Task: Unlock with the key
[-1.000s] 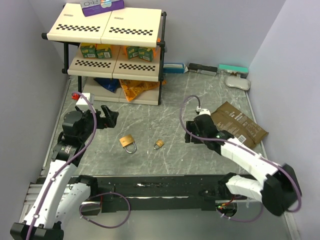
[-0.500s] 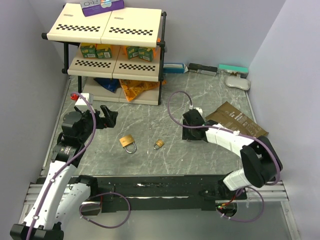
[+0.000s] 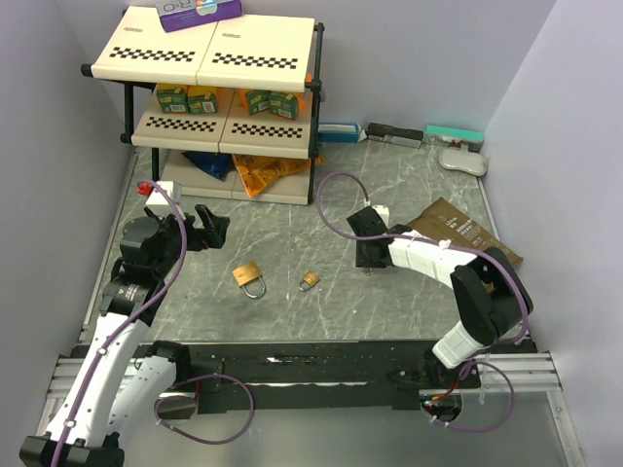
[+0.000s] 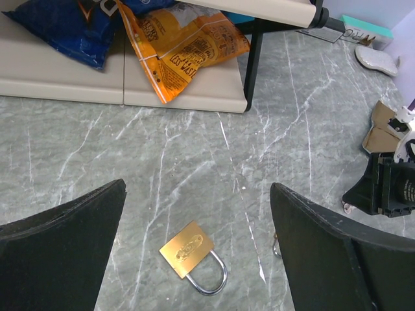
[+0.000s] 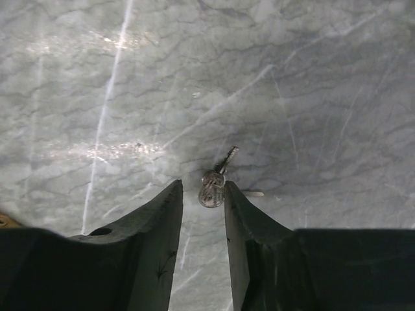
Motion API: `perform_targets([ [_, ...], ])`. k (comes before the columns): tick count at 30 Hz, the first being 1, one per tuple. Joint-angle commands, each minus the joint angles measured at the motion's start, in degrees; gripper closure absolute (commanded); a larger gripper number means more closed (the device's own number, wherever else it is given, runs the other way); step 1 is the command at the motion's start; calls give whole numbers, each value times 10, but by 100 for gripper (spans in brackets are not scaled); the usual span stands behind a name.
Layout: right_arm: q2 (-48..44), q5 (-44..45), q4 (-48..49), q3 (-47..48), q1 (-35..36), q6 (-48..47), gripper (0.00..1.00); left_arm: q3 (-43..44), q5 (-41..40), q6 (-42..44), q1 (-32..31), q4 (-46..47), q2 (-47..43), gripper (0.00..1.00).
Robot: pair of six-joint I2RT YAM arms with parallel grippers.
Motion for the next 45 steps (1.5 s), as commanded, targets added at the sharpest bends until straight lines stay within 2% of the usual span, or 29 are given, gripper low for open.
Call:
perform_targets([
  [1,11,31,-22,12,4,25,61,2,3,-7,-2,7,-6,1],
  [10,38,21,0,4,5,17,68,3,-2,-1,-1,16,0,1],
  [13,52,13,7,-3,4,15,78,3,-16,4,0,16,0,1],
  [17,46,-1,12,-9,5,13,100,1,-34,5,0,16,-4,1],
  [22,-8,-21,12,-14,4,5,100,-4,-24,4,1,19,-11,0],
  [26,-64,-67,9,-10,5,-16,100,-8,33,4,0,31,-17,1],
  [29,-123,-123,6,-14,5,-36,100,-18,98,-2,0,54,-29,1],
  [33,-227,-191,-3,-19,4,-56,100,-44,249,-39,-3,117,-34,1],
  [37,-297,-279,-7,-17,4,-66,100,-72,319,-97,-26,191,-43,2],
  [41,-333,-347,-31,5,5,-68,100,-105,332,-160,-72,279,-61,1],
  [45,-367,-394,-51,23,4,-63,100,-128,318,-183,-133,342,-35,2],
])
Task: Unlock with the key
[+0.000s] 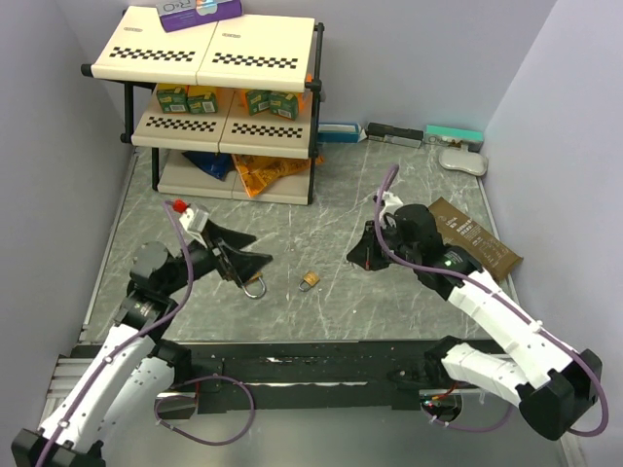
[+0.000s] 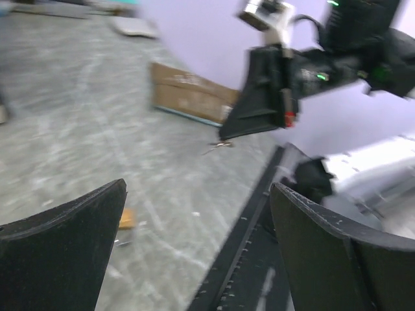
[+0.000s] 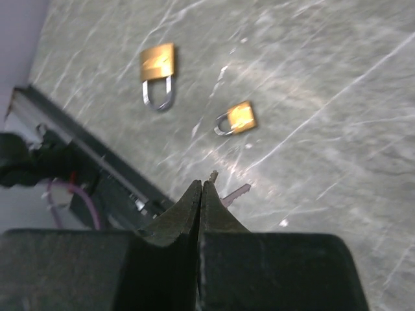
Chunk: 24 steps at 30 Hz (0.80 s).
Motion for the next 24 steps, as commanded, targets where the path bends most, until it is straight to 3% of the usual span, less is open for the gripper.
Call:
perform_targets([
  [1,-37,-96,-33,42,3,-3,100,-8,20,-48,-70,124,21,2],
  [10,-83,-173,-15,43,2,56,100,47,-83,61,-278,102,138,1],
  [13,-91,-188,-16,42,2,69,100,44,-99,76,-305,119,159,1],
  [24,-105,-230,16,17,2,109,100,43,-93,85,-311,157,190,4],
])
